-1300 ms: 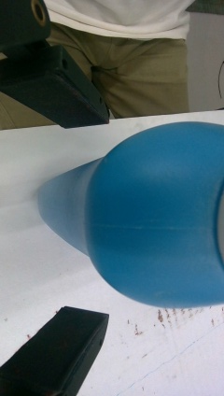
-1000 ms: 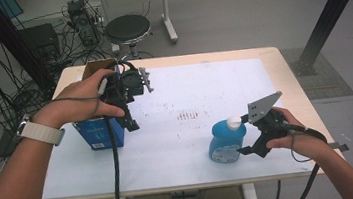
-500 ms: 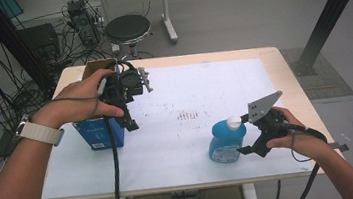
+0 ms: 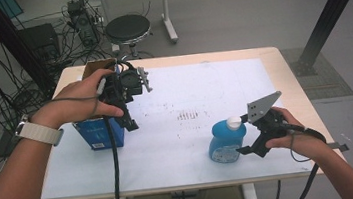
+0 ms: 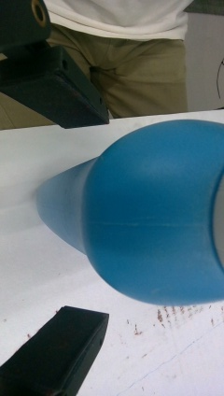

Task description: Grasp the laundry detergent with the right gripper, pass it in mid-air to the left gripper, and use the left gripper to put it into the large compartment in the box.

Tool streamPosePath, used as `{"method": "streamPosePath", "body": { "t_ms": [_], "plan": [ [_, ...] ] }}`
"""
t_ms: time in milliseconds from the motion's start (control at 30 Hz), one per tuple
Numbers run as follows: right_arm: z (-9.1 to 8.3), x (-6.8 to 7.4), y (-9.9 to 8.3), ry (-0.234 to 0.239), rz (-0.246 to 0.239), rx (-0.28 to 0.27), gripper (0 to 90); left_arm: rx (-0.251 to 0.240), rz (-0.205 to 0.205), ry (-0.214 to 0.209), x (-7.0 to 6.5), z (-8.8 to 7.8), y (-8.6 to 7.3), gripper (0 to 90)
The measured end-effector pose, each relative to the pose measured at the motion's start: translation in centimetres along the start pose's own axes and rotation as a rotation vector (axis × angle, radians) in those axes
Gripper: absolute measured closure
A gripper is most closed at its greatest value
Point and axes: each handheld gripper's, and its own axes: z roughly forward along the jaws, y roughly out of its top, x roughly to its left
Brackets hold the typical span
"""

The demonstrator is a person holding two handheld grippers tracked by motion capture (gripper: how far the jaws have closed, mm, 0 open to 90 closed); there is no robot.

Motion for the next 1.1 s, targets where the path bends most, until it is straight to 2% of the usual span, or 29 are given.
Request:
{"method": "streamPosePath", "body": {
  "t_ms": [1100],
  "plan": [
    [-0.11,0.13,0.06,-0.004,-0.004,-0.007,5.6,0.003,0.003,0.004,-0.02,-0.09,-0.05,11.8]
  ]
}}
